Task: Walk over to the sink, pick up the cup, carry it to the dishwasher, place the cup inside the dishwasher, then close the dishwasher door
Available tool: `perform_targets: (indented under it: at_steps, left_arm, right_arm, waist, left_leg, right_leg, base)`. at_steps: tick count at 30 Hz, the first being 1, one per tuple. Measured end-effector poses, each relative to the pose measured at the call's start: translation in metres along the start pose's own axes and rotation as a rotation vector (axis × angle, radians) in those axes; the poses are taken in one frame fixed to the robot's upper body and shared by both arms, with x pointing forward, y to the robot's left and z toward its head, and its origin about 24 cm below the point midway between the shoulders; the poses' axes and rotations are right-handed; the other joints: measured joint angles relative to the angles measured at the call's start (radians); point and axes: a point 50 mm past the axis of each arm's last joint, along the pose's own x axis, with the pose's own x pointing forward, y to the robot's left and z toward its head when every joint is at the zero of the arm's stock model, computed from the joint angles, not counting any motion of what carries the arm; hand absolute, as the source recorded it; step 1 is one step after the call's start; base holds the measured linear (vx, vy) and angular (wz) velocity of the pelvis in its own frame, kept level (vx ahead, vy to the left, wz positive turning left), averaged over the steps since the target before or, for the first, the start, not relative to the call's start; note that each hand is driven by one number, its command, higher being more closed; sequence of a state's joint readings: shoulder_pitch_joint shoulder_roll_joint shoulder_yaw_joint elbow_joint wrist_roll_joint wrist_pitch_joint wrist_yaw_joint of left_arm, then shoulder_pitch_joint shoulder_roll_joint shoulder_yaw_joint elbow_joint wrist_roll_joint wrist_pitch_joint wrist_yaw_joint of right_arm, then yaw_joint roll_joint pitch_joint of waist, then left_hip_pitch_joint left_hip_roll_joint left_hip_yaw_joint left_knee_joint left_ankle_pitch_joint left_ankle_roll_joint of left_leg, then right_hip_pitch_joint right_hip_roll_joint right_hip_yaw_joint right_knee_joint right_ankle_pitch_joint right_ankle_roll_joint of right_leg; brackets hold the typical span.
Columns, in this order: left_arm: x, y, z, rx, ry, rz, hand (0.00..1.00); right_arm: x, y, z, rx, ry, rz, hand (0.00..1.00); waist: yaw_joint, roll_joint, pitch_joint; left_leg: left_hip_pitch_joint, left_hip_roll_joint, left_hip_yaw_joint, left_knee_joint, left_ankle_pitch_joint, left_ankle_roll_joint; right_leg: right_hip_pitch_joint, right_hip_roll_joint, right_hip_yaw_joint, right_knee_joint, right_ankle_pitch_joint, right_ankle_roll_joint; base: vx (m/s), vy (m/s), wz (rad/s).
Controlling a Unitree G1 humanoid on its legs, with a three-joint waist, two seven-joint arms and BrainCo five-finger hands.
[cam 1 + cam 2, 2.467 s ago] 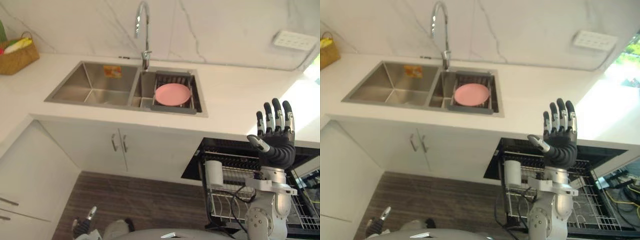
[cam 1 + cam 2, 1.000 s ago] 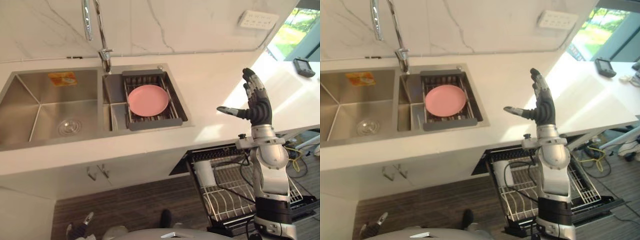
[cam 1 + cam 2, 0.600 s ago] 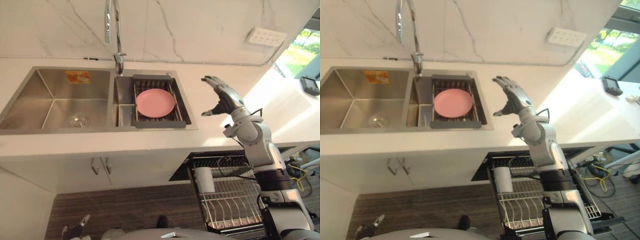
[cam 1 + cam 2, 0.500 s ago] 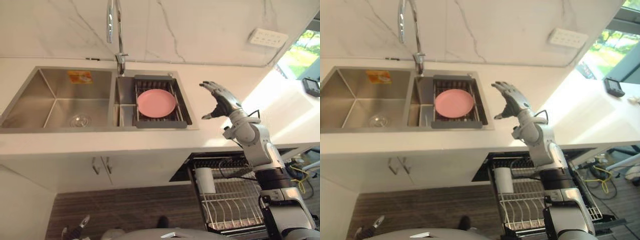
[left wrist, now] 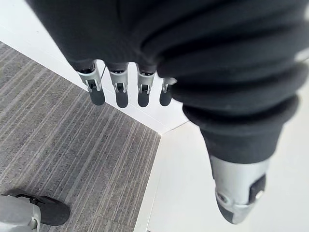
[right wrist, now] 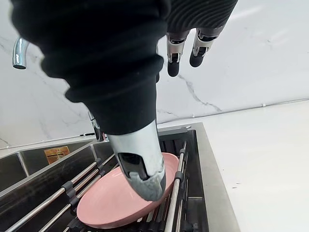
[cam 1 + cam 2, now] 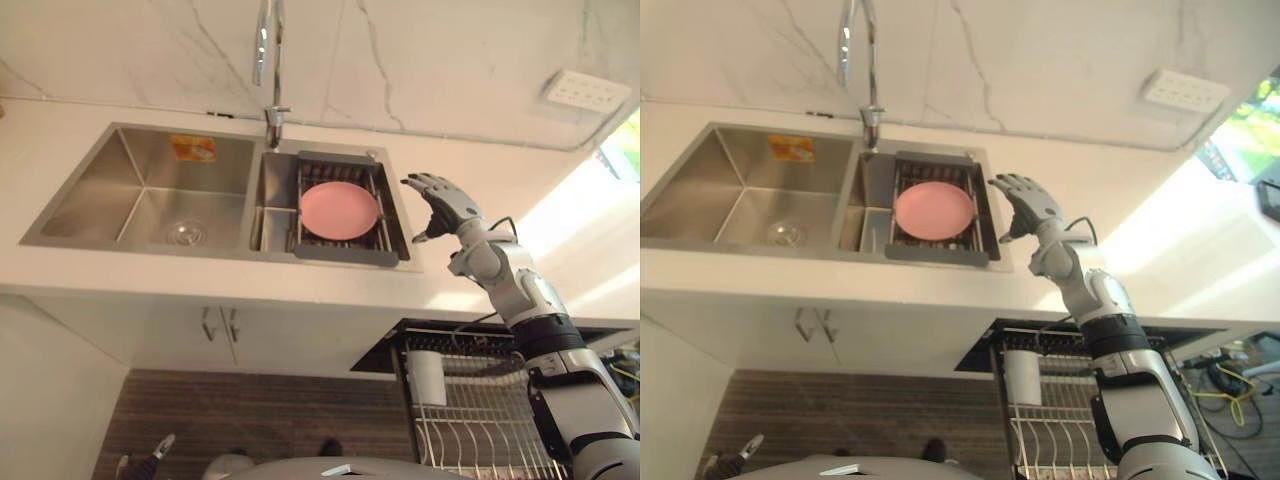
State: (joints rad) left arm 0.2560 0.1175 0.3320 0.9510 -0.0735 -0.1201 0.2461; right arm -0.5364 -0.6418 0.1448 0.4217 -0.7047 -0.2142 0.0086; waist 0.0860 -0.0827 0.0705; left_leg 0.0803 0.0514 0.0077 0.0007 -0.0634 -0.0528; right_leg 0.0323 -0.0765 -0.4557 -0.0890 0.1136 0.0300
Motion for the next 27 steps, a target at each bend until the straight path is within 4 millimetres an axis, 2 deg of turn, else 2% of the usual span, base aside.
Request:
perform_targets:
  at_steps: [11, 16, 17, 18, 24, 27]
  left_arm:
    - [-0.002, 0.006, -0.001, 0.001, -0.018, 0.0, 0.0]
    - [-0.001, 0.006, 0.006, -0.008, -0.051, -0.002, 0.0]
    - [-0.001, 0.006, 0.01, -0.011, -0.066, -0.003, 0.0]
    - [-0.001, 0.005, 0.019, -0.017, -0.107, -0.024, 0.0]
    - [-0.001, 0.005, 0.019, -0.016, -0.107, -0.025, 0.0]
    - [-0.001, 0.002, 0.018, -0.002, -0.103, -0.037, 0.0]
  right_arm:
    - [0.009, -0.005, -0.012, 0.022, 0.061, -0.033, 0.0]
    - [0.008, -0.002, -0.02, 0.12, 0.116, -0.031, 0.0]
    - [0.007, -0.002, -0.021, 0.153, 0.129, -0.029, 0.0]
    - [0.008, -0.002, -0.018, 0.292, 0.087, 0.008, 0.0]
    - [0.008, -0.002, -0.018, 0.293, 0.087, 0.011, 0.0]
    - [0.007, 0.0, -0.018, 0.331, 0.086, 0.046, 0.0]
  waist:
    - [0.027, -0.015, 0.034]
    - [0.052, -0.019, 0.057]
    - [0.051, -0.02, 0.058]
    - [0.051, -0.043, 0.1]
    - [0.047, -0.044, 0.1]
    - [0.034, -0.043, 0.1]
  left_leg:
    - [-0.034, -0.024, -0.061, -0.007, 0.03, 0.01]
    - [-0.058, -0.026, -0.068, -0.007, 0.033, 0.007]
    - [-0.063, -0.027, -0.073, -0.007, 0.037, 0.008]
    - [-0.063, -0.041, -0.064, -0.01, 0.045, 0.017]
    - [-0.061, -0.041, -0.062, -0.01, 0.045, 0.017]
    - [-0.053, -0.041, -0.06, -0.01, 0.046, 0.018]
  right_leg:
    - [-0.001, -0.025, -0.054, 0.0, 0.001, 0.007]
    - [-0.015, -0.025, -0.059, 0.0, -0.001, 0.01]
    - [-0.024, -0.026, -0.063, 0.0, 0.001, 0.009]
    - [-0.032, -0.039, -0.046, 0.001, 0.021, 0.011]
    - [-0.032, -0.039, -0.045, 0.001, 0.021, 0.011]
    - [-0.023, -0.039, -0.043, 0.003, 0.023, 0.011]
  base:
    - [-0.03, 0.029, 0.18]
    - [-0.02, 0.02, 0.06]
    - [0.02, 0.008, 0.08]
    - [0.03, 0.01, 0.05]
    - [0.0, 0.0, 0.0]
    - [0.0, 0.0, 0.0]
